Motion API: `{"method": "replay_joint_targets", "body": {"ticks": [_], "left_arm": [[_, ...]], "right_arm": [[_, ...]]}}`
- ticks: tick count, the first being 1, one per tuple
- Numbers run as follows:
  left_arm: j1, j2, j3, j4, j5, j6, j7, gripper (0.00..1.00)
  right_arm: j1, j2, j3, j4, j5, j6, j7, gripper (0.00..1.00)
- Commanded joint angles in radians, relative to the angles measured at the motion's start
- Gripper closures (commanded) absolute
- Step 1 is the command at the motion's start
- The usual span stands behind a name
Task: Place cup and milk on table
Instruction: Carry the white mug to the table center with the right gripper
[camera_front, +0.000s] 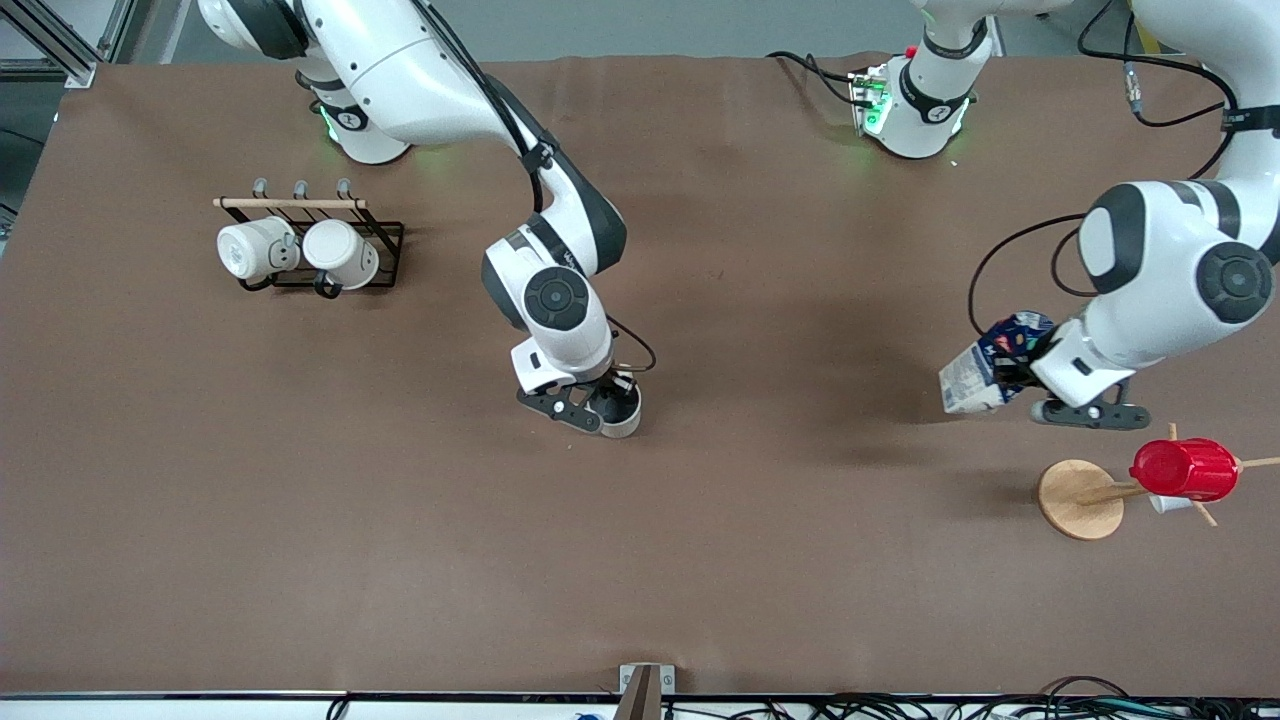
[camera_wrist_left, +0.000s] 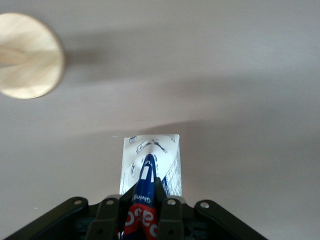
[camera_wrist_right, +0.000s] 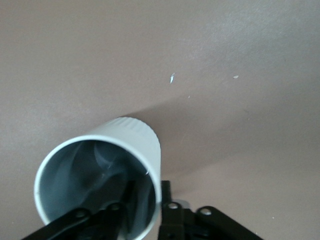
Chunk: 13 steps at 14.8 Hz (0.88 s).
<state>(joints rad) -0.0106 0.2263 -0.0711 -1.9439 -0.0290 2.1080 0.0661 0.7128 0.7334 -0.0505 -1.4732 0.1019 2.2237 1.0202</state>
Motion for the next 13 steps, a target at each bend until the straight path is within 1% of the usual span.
{"method": "replay_joint_targets", "body": {"ticks": [1, 2, 3, 5, 7, 8, 10, 12, 13], "left_arm": [[-0.002, -0.002, -0.082, 0.051, 0.021, -0.081, -0.040, 1.00], [-0.005, 0.007, -0.119, 0.072, 0.021, -0.092, -0.080, 1.00], [-0.009, 0.018, -0.159, 0.091, 0.021, -0.100, -0.138, 1.00], [-0.011, 0.079, -0.251, 0.147, 0.038, -0.102, -0.277, 1.00], [-0.018, 0.167, -0.332, 0.241, 0.092, -0.102, -0.401, 0.99], [-0.029, 0.223, -0.364, 0.299, 0.121, -0.102, -0.469, 0.99], [-0.048, 0.309, -0.418, 0.394, 0.158, -0.102, -0.537, 0.98], [-0.077, 0.381, -0.440, 0.463, 0.193, -0.103, -0.597, 0.97], [-0.090, 0.418, -0.449, 0.515, 0.198, -0.108, -0.607, 0.97]], "right_arm": [[-0.001, -0.018, -0.012, 0.016, 0.001, -0.024, 0.008, 0.00], [-0.009, -0.041, -0.020, 0.010, -0.002, -0.032, 0.001, 0.00], [-0.015, -0.086, -0.035, 0.005, -0.011, -0.073, -0.005, 0.00], [-0.021, -0.193, -0.107, 0.004, -0.092, -0.180, -0.063, 0.00], [-0.058, -0.294, -0.169, 0.004, -0.114, -0.286, -0.176, 0.00], [-0.093, -0.340, -0.184, 0.004, -0.114, -0.332, -0.230, 0.00], [-0.191, -0.426, -0.186, 0.004, -0.114, -0.425, -0.325, 0.00], [-0.295, -0.506, -0.187, 0.004, -0.114, -0.478, -0.414, 0.00], [-0.340, -0.537, -0.186, 0.004, -0.114, -0.490, -0.457, 0.00]]}}
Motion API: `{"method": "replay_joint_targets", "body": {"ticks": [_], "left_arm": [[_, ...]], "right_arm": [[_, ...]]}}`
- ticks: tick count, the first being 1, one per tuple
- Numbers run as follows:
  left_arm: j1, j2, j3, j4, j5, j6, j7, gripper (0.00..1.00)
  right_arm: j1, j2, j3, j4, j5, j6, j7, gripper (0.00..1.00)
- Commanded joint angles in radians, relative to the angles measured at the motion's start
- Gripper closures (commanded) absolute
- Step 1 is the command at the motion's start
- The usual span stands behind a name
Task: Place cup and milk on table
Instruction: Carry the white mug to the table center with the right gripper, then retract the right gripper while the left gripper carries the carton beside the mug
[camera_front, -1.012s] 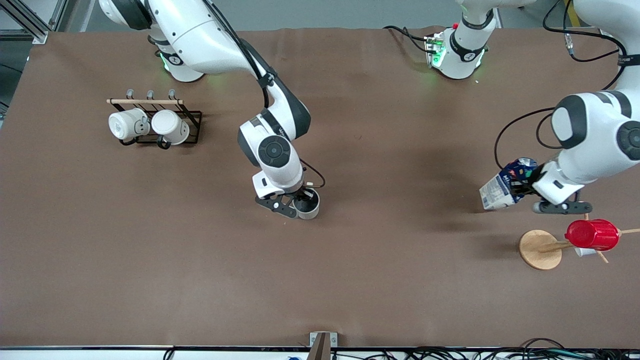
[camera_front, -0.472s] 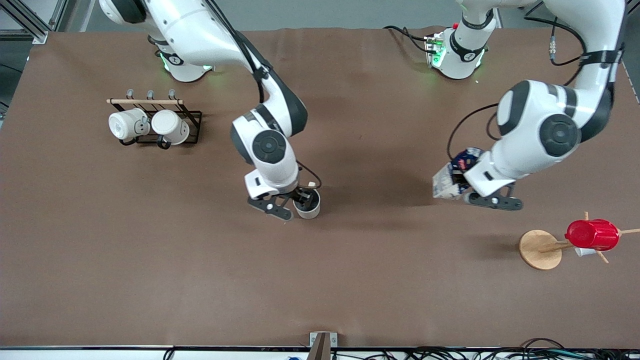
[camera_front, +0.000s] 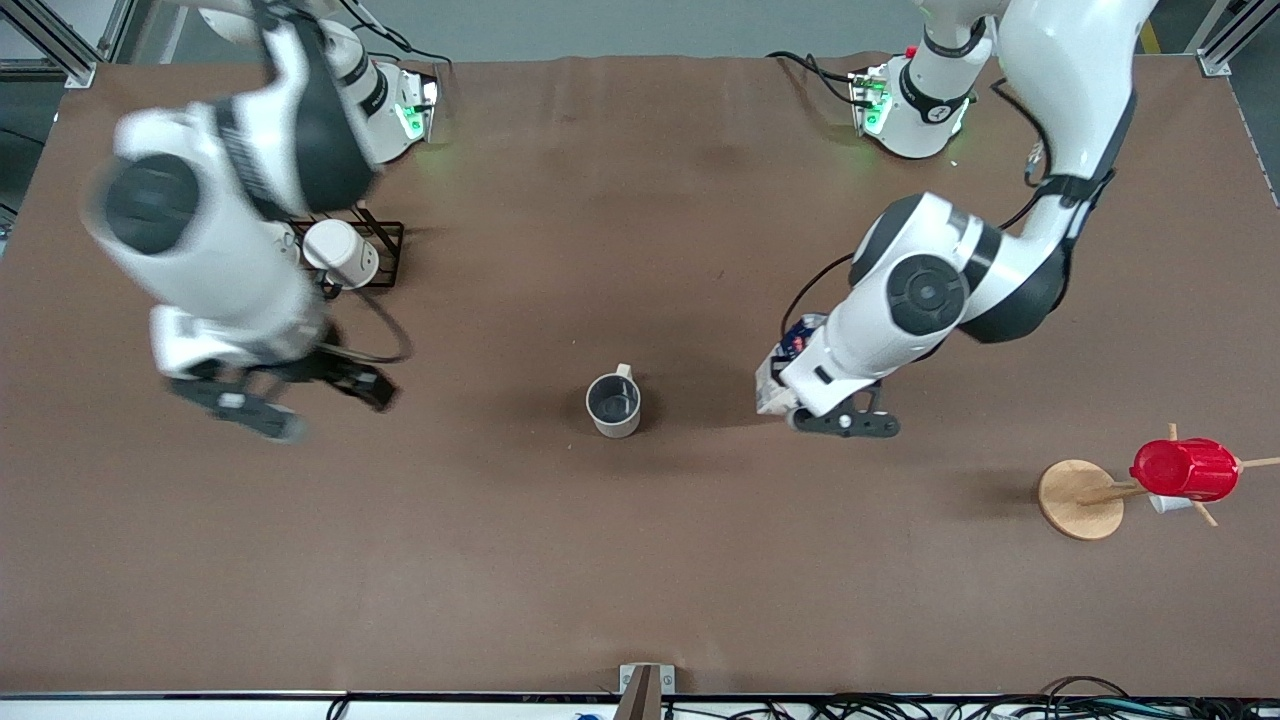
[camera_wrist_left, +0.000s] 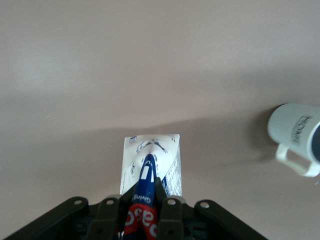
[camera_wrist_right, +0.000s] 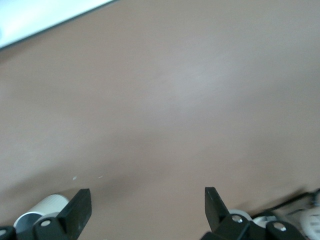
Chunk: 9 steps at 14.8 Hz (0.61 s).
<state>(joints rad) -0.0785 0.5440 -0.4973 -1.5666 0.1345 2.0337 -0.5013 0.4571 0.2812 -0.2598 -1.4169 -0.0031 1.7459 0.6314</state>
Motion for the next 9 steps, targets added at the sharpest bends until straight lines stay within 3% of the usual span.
{"method": "replay_joint_targets", "body": {"ticks": [1, 4, 6, 9], "left_arm": [[-0.038, 0.144, -0.029, 0.189, 0.034, -0.038, -0.045, 0.96], [-0.113, 0.243, -0.027, 0.308, 0.036, -0.038, -0.086, 0.96], [-0.139, 0.257, -0.024, 0.329, 0.036, -0.038, -0.089, 0.96], [-0.176, 0.280, -0.021, 0.329, 0.071, -0.039, -0.102, 0.96]], "right_arm": [[-0.127, -0.111, 0.022, -0.051, -0.009, -0.017, -0.117, 0.00], [-0.245, -0.172, 0.024, -0.050, -0.005, -0.061, -0.338, 0.00], [-0.345, -0.206, 0.040, -0.048, 0.005, -0.107, -0.468, 0.00], [-0.544, -0.223, 0.190, -0.042, 0.018, -0.170, -0.568, 0.00]]}}
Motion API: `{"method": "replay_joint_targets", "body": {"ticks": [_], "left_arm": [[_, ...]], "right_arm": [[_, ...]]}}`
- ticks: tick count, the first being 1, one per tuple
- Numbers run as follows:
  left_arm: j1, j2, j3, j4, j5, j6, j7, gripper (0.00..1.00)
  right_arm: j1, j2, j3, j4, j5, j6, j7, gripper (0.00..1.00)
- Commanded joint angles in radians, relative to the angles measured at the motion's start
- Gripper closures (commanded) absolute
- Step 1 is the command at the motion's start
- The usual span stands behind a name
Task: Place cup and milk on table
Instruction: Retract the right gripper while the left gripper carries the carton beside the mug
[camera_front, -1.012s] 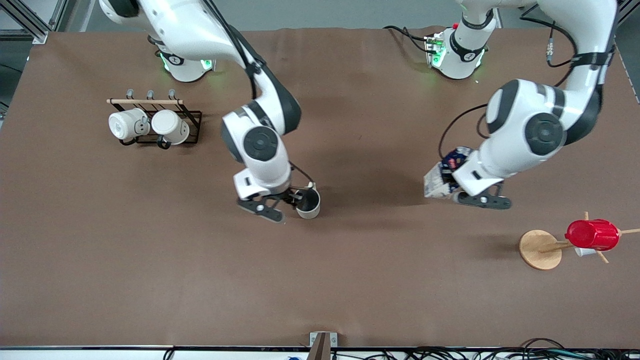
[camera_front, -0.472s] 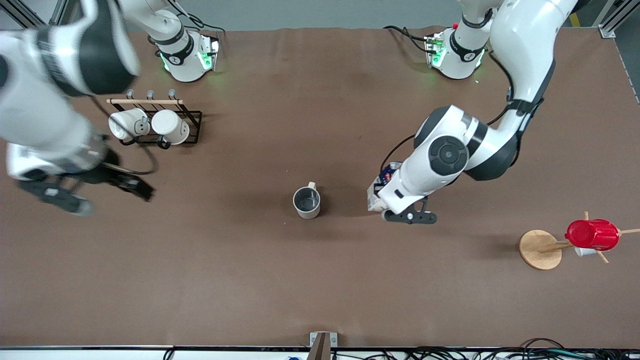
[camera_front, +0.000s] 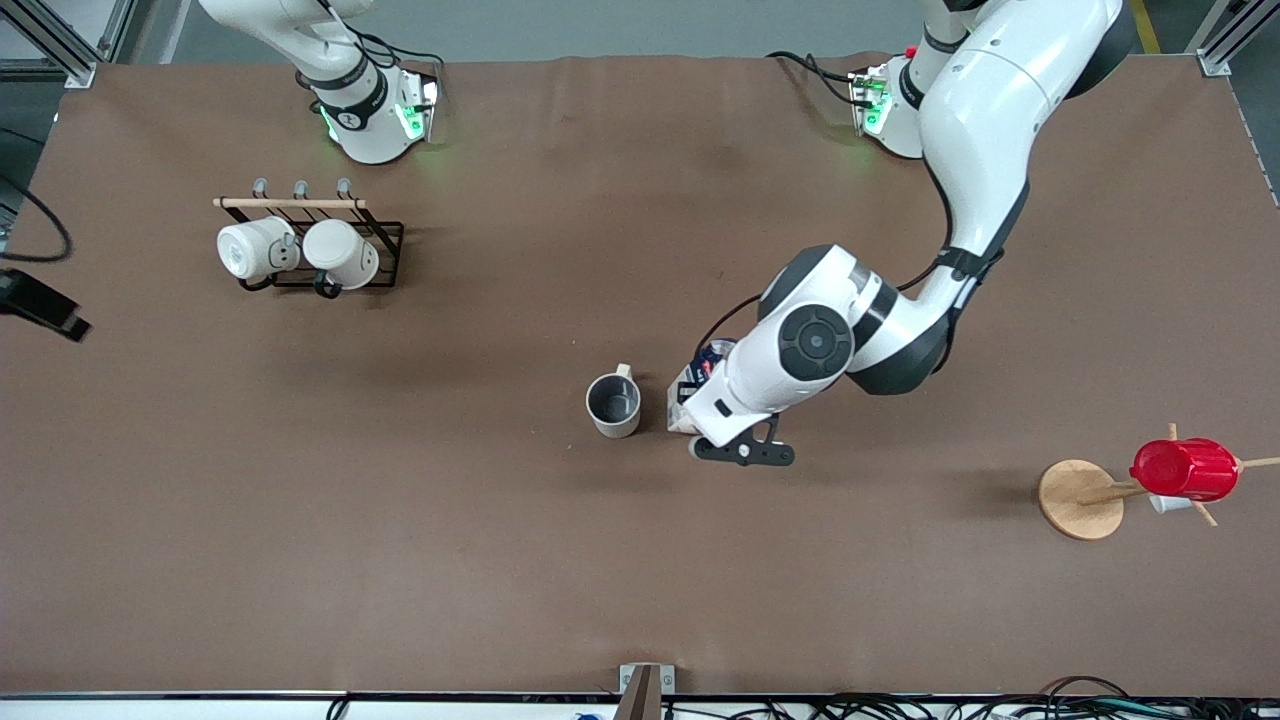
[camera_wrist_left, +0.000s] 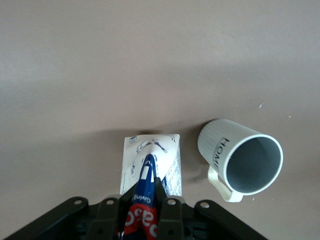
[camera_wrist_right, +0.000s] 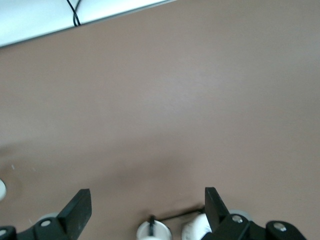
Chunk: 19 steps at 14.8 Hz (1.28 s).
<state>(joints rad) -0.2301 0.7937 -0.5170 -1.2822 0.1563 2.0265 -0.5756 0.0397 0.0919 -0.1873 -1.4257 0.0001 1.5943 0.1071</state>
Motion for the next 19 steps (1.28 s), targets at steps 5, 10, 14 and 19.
{"method": "replay_joint_targets", "body": {"ticks": [5, 10, 14, 19], "left_arm": [[-0.028, 0.033, -0.009, 0.035, 0.112, -0.081, -0.036, 0.95], [-0.031, 0.062, -0.009, 0.037, 0.115, -0.028, -0.036, 0.94], [-0.035, 0.067, -0.011, 0.040, 0.115, -0.002, -0.027, 0.92], [-0.029, 0.059, -0.015, 0.037, 0.114, 0.000, -0.023, 0.65]], "right_arm": [[-0.123, -0.035, 0.141, -0.032, 0.021, -0.025, -0.035, 0.00], [-0.109, -0.035, 0.141, -0.033, 0.021, -0.027, -0.044, 0.00], [-0.110, -0.035, 0.143, -0.033, 0.021, -0.033, -0.038, 0.00], [-0.107, -0.035, 0.144, -0.032, 0.021, -0.068, -0.032, 0.00]]}}
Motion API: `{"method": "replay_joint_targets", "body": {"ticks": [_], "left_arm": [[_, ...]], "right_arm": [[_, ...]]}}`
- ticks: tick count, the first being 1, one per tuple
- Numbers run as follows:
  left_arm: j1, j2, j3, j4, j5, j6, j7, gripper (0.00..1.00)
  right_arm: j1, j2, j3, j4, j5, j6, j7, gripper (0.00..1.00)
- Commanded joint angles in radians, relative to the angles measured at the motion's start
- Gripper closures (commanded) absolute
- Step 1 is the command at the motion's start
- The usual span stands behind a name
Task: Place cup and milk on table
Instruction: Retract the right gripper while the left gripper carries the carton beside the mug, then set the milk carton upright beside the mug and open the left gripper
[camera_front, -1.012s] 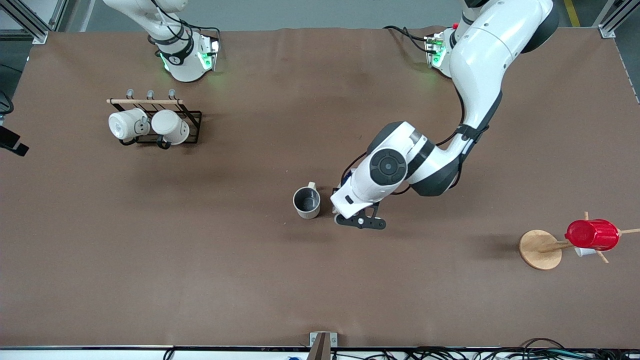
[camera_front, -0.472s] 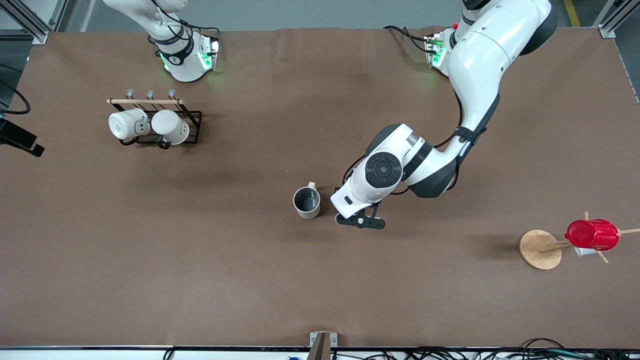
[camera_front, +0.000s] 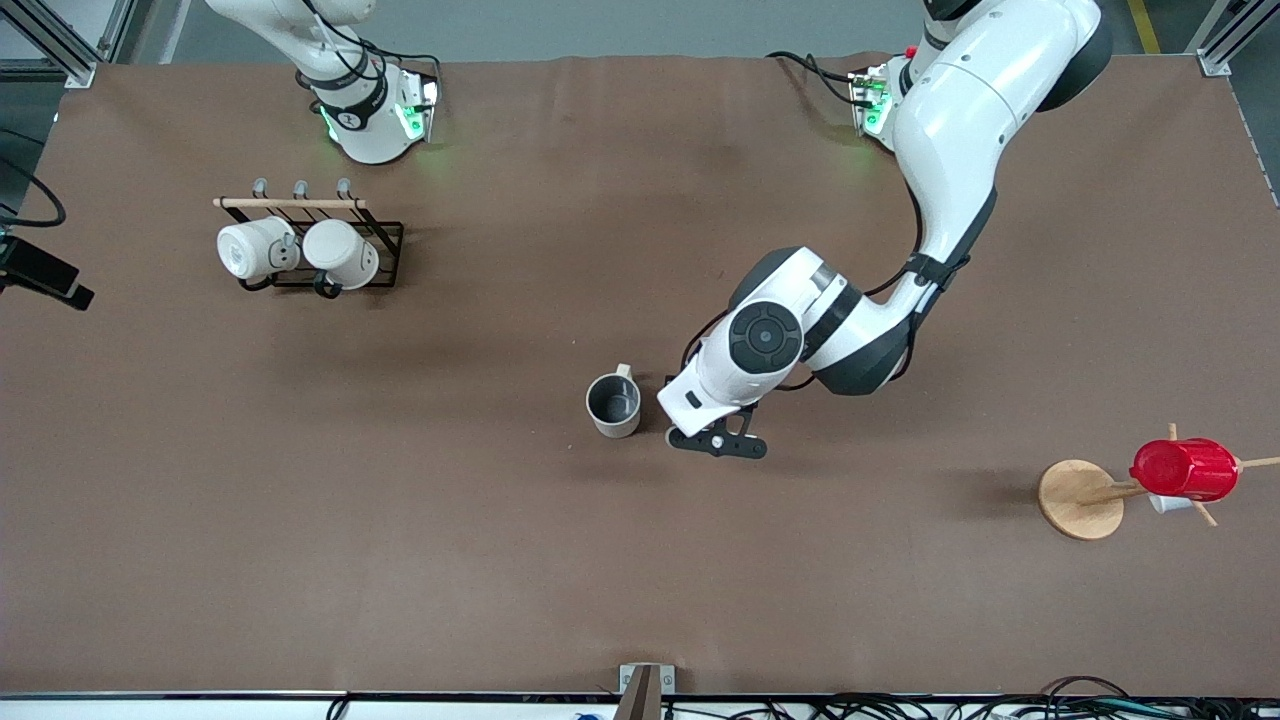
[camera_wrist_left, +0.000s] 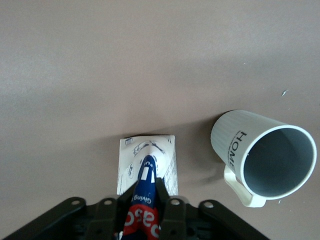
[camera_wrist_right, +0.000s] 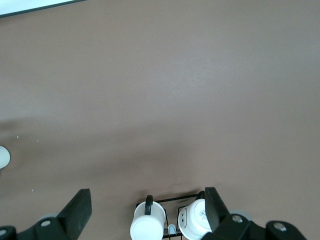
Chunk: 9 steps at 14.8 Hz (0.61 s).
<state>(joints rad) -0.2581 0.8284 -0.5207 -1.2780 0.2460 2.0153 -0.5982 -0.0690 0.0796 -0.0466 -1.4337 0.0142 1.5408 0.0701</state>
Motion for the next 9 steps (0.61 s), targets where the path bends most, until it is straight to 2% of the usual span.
{"method": "replay_joint_targets", "body": {"ticks": [1, 2, 4, 5, 9], "left_arm": [[0.002, 0.020, -0.012, 0.032, 0.024, 0.011, -0.002, 0.57], [0.002, 0.017, -0.012, 0.032, 0.024, 0.011, -0.002, 0.46], [0.003, 0.000, -0.012, 0.031, 0.025, 0.007, -0.011, 0.14], [0.005, -0.020, -0.012, 0.029, 0.027, -0.001, -0.009, 0.01], [0.036, -0.130, -0.009, 0.009, 0.019, -0.085, 0.003, 0.00]], "right_arm": [[0.002, -0.024, 0.004, -0.024, 0.007, -0.030, 0.008, 0.00], [0.002, -0.024, 0.004, -0.025, 0.007, -0.030, 0.008, 0.00], [0.000, -0.024, 0.004, -0.025, 0.007, -0.025, 0.008, 0.00], [0.002, -0.023, 0.005, -0.025, 0.007, -0.025, 0.007, 0.00], [0.002, -0.024, 0.005, -0.025, 0.007, -0.027, 0.007, 0.00]]}}
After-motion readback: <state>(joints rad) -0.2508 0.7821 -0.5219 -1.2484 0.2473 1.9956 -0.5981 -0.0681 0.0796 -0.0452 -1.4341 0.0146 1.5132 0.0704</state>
